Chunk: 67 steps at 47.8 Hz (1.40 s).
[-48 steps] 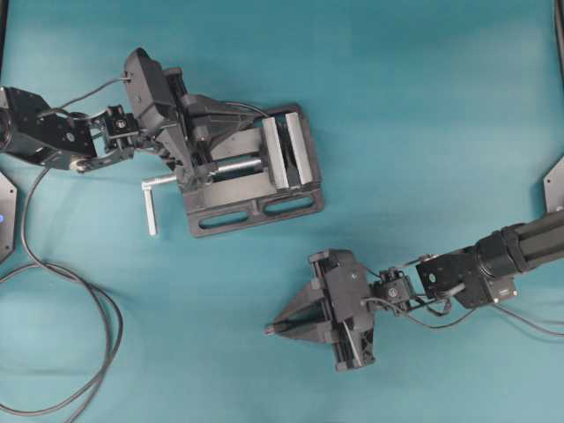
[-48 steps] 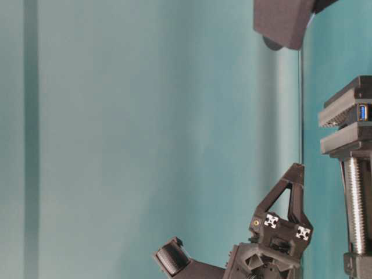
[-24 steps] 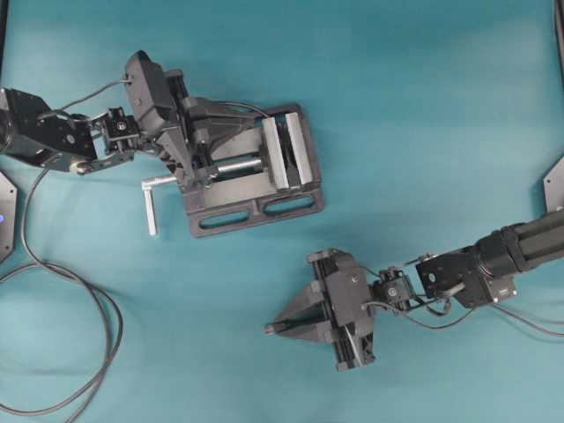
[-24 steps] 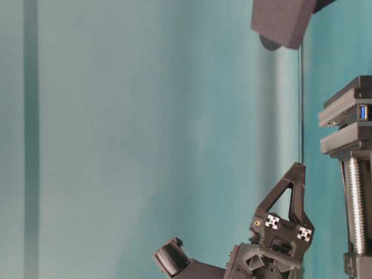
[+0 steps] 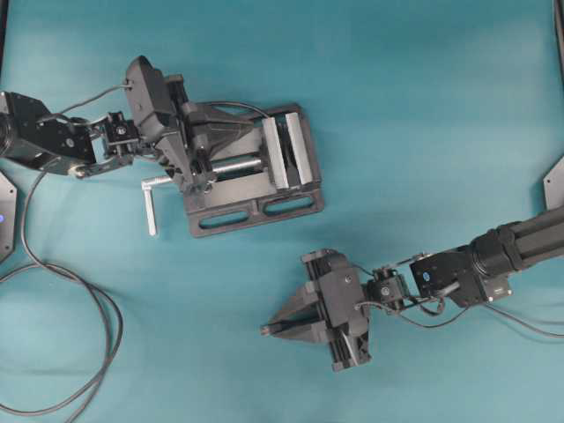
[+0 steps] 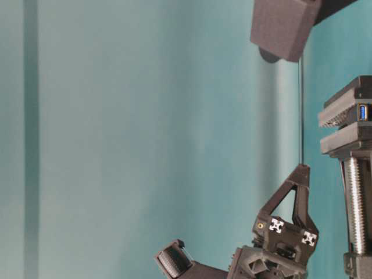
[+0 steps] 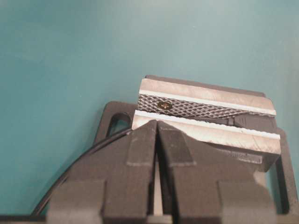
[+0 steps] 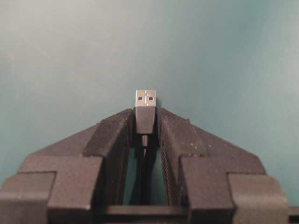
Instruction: Insert the USB cable into the fixed female connector.
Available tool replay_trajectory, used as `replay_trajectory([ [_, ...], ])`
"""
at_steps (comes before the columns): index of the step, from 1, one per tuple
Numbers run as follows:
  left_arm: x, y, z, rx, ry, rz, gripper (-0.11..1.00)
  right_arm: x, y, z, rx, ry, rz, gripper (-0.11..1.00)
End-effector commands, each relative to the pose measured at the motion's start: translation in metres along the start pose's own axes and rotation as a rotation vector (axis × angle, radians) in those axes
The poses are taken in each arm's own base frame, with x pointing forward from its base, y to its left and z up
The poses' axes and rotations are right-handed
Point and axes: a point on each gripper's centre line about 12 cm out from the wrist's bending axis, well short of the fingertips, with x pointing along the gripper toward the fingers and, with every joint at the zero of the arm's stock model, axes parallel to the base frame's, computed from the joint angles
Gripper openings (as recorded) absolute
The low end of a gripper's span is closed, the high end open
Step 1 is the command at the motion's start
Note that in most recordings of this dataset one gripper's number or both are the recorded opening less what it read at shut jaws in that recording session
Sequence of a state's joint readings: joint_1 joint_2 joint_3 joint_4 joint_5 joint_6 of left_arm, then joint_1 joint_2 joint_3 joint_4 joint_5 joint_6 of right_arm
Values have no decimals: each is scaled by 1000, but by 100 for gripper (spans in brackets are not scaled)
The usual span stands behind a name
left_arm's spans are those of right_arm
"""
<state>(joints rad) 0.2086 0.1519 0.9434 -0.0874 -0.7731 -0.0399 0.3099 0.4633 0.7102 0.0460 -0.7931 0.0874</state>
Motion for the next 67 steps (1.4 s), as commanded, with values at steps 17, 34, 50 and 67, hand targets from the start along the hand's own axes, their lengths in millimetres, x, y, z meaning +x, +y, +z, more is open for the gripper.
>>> replay_trajectory([
  [17, -3, -7, 12, 0, -38, -23, 1, -19, -14, 43, 155, -155, -135, 22],
  [34, -13, -10, 18, 0, -37, -31, 1, -33, -5, 62, 362, -132, -233, 22],
  [50, -16, -11, 20, -4, -17, -34, 1, -47, -9, 65, 398, -133, -509, 22],
  [67, -29, -5, 27, 9, -69, -20, 1, -36, -17, 62, 499, -164, -796, 22],
])
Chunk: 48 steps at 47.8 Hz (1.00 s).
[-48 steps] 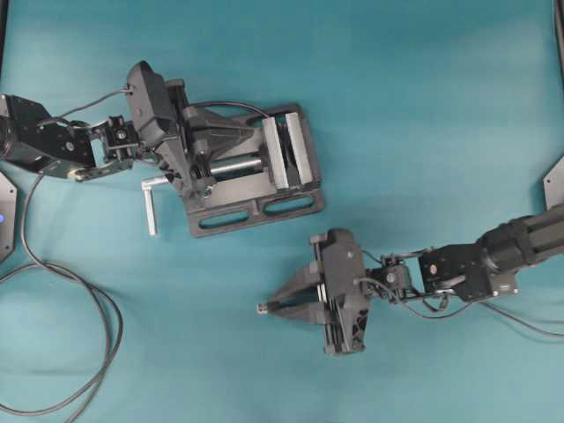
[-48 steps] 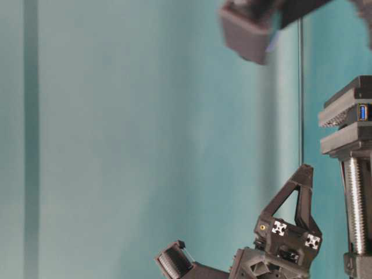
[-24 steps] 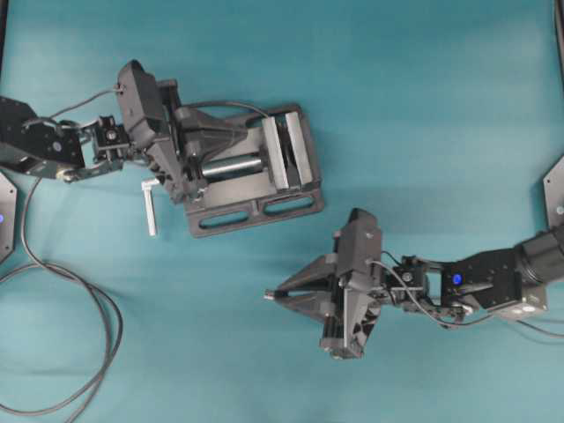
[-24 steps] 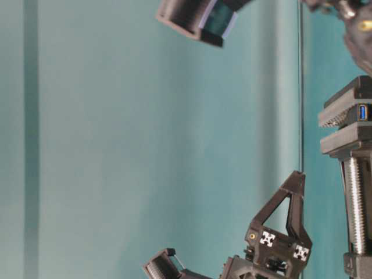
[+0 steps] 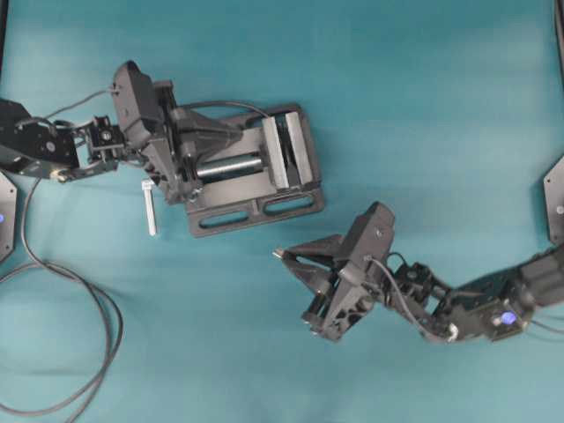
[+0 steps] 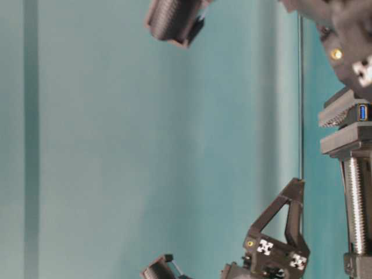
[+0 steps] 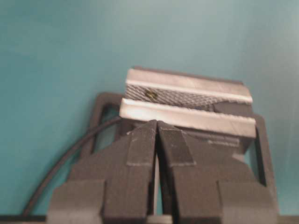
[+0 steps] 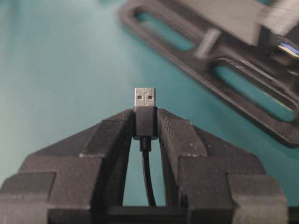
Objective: Insert the USB cable into the fixed female connector.
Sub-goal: 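Swing the right gripper with the plug toward the vise's female port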
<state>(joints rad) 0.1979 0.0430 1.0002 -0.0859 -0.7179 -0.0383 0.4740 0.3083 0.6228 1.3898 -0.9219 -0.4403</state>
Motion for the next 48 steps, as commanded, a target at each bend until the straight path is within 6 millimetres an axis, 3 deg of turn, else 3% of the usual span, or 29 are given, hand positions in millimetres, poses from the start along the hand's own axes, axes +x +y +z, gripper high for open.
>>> replay_trajectory([
  [1, -9, -1, 19, 7, -83, -7, 1, 1, 9, 8, 62, -47, -48, 22],
  [19, -40, -15, 8, 3, -70, -61, 1, 11, 25, -6, 64, -55, -276, 22],
  [29, -44, -21, 9, 22, -83, -79, 2, 14, 30, -3, 70, -131, -421, 22],
  [48, -50, -22, 6, 28, -81, -88, 1, 21, 32, -14, 60, -241, -578, 22],
])
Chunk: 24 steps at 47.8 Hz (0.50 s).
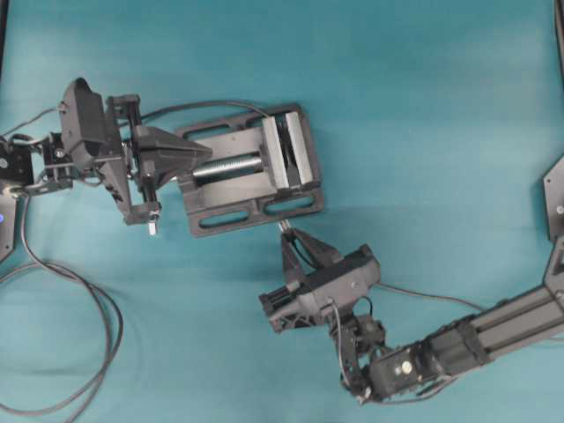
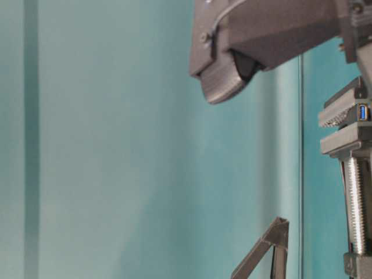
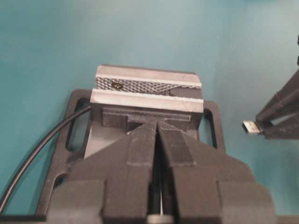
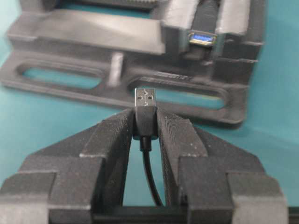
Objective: Insert the USB cable into the fixed female connector.
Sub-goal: 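Swing the right gripper with the plug toward the vise's female port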
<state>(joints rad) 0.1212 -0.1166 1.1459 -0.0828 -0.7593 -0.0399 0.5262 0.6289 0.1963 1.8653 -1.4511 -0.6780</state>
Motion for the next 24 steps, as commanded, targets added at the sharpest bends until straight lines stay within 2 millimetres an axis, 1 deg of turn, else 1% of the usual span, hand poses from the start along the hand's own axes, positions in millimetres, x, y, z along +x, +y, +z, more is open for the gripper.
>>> replay_trajectory([
  [1, -3, -3, 7, 5, -30, -12, 1, -6, 3, 11, 33, -25, -20, 22],
  [6, -6, -3, 7, 4, -33, -13, 1, -7, 2, 11, 31, -32, -34, 22],
  [18, -6, -3, 8, 2, -37, -14, 1, -10, 5, 14, 49, -72, -67, 22],
  [24, -6, -3, 8, -1, -39, -14, 2, -10, 7, 10, 51, -63, -77, 22],
])
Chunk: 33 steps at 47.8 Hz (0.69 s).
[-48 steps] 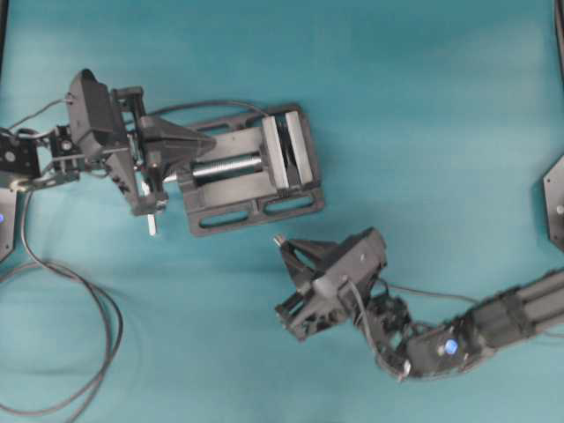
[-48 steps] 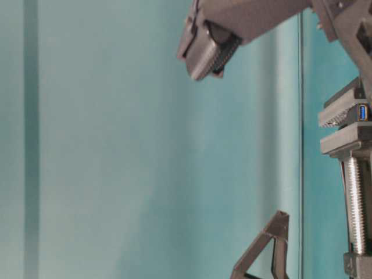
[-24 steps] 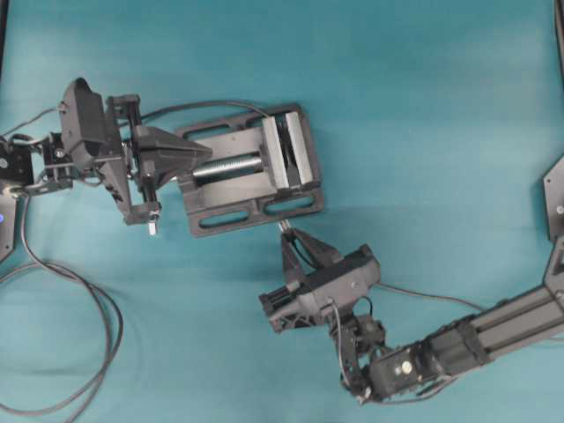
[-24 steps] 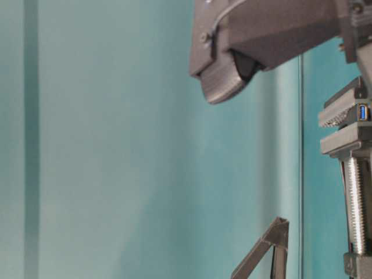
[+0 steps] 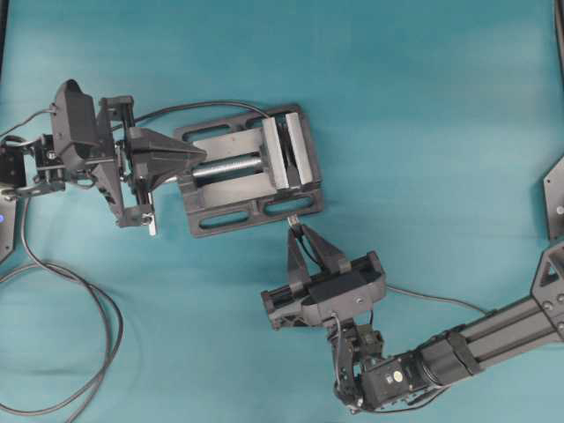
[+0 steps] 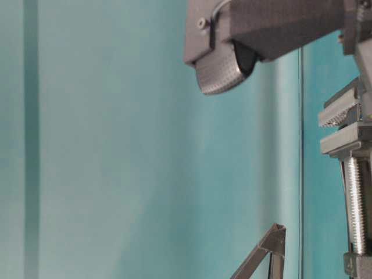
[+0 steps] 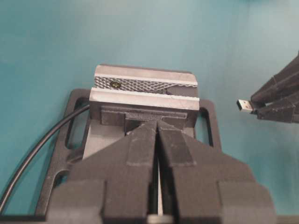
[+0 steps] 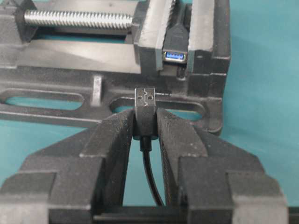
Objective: Insert the USB cable into the fixed female connector.
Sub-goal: 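Swing the right gripper with the plug toward the vise's female port, then align the USB plug with the port between the vise jaws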
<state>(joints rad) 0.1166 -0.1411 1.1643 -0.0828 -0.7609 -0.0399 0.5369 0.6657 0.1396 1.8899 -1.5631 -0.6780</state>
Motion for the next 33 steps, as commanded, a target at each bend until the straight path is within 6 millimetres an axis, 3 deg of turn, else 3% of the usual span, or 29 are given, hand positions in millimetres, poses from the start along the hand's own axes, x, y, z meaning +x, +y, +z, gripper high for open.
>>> replay_trajectory([
  [1, 0, -2, 7, -2, -30, -9, 1, -4, 5, 8, 33, 7, -8, 22],
  [33, 0, -2, 8, -8, -32, -10, 2, 0, 2, 9, 34, 10, -36, 22],
])
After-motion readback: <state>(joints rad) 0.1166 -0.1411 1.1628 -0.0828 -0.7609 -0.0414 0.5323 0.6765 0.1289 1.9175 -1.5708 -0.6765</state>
